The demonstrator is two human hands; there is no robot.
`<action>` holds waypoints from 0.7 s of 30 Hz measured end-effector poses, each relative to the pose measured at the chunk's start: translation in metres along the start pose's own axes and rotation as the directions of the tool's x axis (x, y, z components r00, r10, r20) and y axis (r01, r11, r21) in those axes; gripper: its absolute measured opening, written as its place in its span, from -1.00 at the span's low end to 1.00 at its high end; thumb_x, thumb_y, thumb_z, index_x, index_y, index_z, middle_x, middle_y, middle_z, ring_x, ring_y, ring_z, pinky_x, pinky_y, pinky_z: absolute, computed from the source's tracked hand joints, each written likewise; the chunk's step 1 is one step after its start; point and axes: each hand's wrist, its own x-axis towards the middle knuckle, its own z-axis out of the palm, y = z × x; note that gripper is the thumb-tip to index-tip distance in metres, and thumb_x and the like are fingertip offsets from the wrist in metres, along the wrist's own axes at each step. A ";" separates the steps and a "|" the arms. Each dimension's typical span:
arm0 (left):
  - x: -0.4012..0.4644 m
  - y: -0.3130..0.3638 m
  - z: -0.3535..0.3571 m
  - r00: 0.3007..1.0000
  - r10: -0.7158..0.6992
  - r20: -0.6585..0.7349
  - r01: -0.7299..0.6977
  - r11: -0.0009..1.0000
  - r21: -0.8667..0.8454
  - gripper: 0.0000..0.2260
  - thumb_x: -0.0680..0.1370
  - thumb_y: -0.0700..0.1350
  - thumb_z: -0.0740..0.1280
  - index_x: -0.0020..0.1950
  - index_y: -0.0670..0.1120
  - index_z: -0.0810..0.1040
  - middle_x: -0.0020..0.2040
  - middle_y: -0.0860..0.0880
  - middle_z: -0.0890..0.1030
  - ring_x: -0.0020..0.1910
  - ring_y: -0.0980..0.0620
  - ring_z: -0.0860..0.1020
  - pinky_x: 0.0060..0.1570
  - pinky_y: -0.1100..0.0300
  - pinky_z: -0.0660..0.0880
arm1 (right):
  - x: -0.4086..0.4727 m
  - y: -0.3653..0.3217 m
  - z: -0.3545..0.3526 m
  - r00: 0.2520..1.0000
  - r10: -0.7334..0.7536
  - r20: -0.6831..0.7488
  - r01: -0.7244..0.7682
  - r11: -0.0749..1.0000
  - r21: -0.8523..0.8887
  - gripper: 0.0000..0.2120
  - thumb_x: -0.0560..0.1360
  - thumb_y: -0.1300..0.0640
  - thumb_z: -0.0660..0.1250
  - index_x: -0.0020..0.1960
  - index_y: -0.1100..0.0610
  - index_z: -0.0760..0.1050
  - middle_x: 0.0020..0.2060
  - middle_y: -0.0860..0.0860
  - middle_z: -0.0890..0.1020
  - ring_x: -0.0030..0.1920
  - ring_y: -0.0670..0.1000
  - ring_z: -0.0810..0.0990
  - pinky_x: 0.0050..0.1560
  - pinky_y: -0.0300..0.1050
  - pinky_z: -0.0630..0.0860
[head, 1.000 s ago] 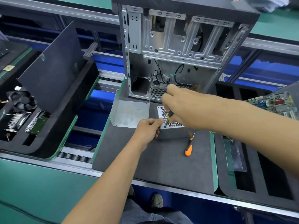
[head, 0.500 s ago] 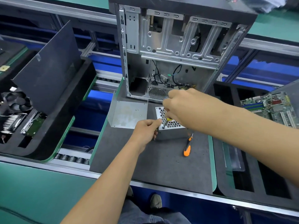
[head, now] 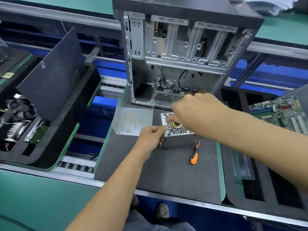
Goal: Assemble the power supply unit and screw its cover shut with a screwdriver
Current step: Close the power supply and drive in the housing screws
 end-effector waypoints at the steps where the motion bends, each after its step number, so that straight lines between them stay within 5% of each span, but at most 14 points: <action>1: 0.000 0.000 0.000 1.000 -0.002 -0.003 0.002 1.000 -0.005 -0.55 0.59 0.02 0.39 -0.52 0.03 0.54 -0.50 0.08 0.43 -0.39 0.00 0.39 -0.39 0.22 0.41 | -0.002 0.002 -0.001 1.000 -0.018 0.025 0.016 0.997 0.074 -0.69 0.63 -0.15 0.20 0.10 0.11 0.36 -0.13 0.02 0.40 0.02 0.19 0.55 -0.16 0.01 0.44; 4: 0.001 0.000 0.000 1.000 -0.006 -0.005 0.006 1.000 -0.005 -0.55 0.59 0.04 0.39 -0.52 0.05 0.55 -0.50 0.08 0.43 -0.39 0.01 0.40 -0.36 0.21 0.42 | -0.003 0.007 0.000 0.993 -0.101 0.063 0.096 0.993 0.073 -0.78 0.60 0.15 0.29 0.21 0.11 0.35 0.06 0.05 0.42 -0.03 0.12 0.51 -0.09 -0.03 0.48; 6: 0.001 -0.001 0.001 1.000 -0.007 0.006 0.007 1.000 0.000 -0.55 0.59 0.05 0.39 -0.52 0.06 0.54 -0.50 0.09 0.43 -0.39 0.01 0.40 -0.34 0.20 0.42 | -0.001 0.008 -0.004 0.996 -0.069 0.056 0.066 0.996 0.055 -0.84 0.60 0.11 0.30 0.14 0.10 0.40 -0.09 0.03 0.45 -0.14 0.14 0.49 -0.20 -0.04 0.42; 10: 0.000 -0.002 0.001 1.000 -0.003 0.018 0.003 1.000 -0.004 -0.57 0.59 0.04 0.39 -0.51 0.06 0.56 -0.49 0.09 0.44 -0.38 0.02 0.40 -0.32 0.19 0.42 | 0.002 0.002 -0.008 1.000 -0.014 -0.003 0.014 1.000 -0.021 -0.70 0.62 -0.15 0.19 -0.09 0.07 0.35 -0.36 -0.02 0.19 -0.23 0.14 0.32 -0.25 -0.05 0.33; 14: -0.001 -0.002 0.001 1.000 0.000 0.023 0.000 1.000 -0.008 -0.56 0.59 0.03 0.39 -0.51 0.06 0.55 -0.49 0.09 0.44 -0.40 0.03 0.40 -0.35 0.21 0.42 | 0.001 0.002 0.002 0.999 -0.047 -0.029 0.044 0.996 -0.080 -0.74 0.64 -0.11 0.21 -0.01 0.09 0.43 -0.18 0.03 0.41 -0.18 0.13 0.50 -0.31 -0.04 0.34; 16: -0.001 -0.002 0.001 1.000 -0.003 0.026 0.003 1.000 -0.014 -0.57 0.59 0.03 0.39 -0.51 0.06 0.55 -0.48 0.08 0.44 -0.39 0.01 0.41 -0.33 0.19 0.42 | -0.002 0.004 0.006 0.991 -0.132 0.019 0.133 0.987 -0.086 -0.86 0.61 0.04 0.30 0.11 0.07 0.41 -0.03 0.03 0.34 -0.07 0.10 0.54 -0.29 -0.04 0.44; 21: -0.001 -0.003 0.003 1.000 0.012 0.027 -0.012 1.000 -0.016 -0.57 0.58 0.02 0.40 -0.51 0.04 0.53 -0.47 0.08 0.44 -0.39 0.01 0.40 -0.32 0.20 0.42 | -0.003 -0.001 0.007 0.983 -0.154 0.096 0.166 0.977 -0.135 -0.91 0.62 0.11 0.26 -0.05 0.06 0.39 -0.24 -0.01 0.27 -0.28 0.11 0.38 -0.30 -0.06 0.39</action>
